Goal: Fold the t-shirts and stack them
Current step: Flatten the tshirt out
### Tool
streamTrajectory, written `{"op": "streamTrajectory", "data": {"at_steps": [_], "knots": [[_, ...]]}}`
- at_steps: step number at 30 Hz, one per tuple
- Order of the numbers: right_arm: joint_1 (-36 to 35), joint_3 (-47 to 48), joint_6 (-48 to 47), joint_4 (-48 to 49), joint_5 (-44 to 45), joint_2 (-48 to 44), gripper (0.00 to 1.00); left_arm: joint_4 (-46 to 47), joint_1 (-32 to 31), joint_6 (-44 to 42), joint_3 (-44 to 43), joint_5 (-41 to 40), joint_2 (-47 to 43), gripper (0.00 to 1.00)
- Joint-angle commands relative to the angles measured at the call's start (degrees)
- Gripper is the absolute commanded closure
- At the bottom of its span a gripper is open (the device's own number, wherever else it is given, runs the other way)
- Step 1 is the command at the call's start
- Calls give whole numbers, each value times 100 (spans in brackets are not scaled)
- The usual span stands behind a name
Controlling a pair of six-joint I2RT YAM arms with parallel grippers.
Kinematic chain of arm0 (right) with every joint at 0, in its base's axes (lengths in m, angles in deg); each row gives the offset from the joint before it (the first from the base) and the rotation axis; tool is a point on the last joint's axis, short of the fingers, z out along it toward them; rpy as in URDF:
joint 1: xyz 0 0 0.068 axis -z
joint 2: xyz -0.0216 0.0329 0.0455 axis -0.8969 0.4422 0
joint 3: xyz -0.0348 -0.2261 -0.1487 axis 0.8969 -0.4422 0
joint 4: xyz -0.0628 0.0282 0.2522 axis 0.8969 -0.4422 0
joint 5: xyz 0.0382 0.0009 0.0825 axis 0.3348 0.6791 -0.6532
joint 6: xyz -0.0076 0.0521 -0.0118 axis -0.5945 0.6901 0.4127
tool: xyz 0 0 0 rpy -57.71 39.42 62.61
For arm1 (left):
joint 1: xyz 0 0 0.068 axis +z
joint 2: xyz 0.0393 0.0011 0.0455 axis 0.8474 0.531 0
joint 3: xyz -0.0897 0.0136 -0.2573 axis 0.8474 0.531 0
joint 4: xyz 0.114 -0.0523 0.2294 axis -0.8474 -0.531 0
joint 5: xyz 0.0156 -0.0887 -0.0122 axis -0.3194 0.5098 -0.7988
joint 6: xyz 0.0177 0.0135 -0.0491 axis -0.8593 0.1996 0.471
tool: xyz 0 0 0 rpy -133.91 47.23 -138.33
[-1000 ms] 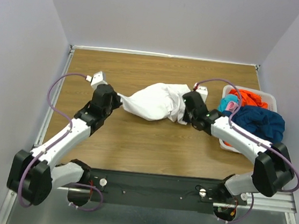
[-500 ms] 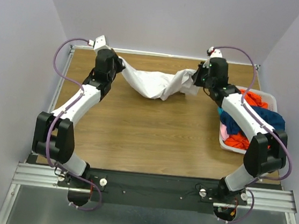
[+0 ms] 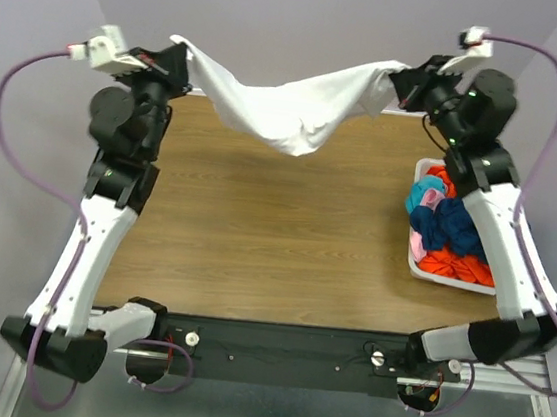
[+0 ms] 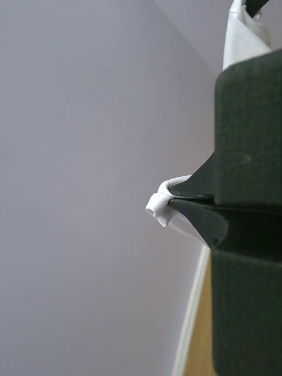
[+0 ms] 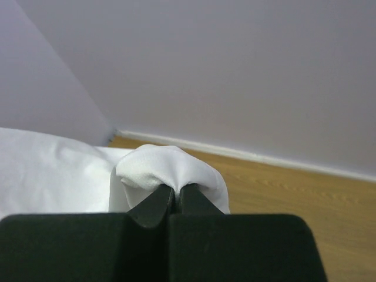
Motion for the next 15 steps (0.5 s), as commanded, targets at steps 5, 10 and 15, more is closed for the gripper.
{"op": "streamTrajectory", "data": {"at_steps": [5,10,15], "knots": [[10,653,170,-597,-522,-1449,99,-632,49,-258,-257,-1077,-1622,100],[10,530,222,-1001,469,-1662,99,-1308,49,-224,-116,-2238,-2018,100],[10,205,257,-1300,1812,-1250,99,-1913,189,163,429,-2688,-1380,100]]}}
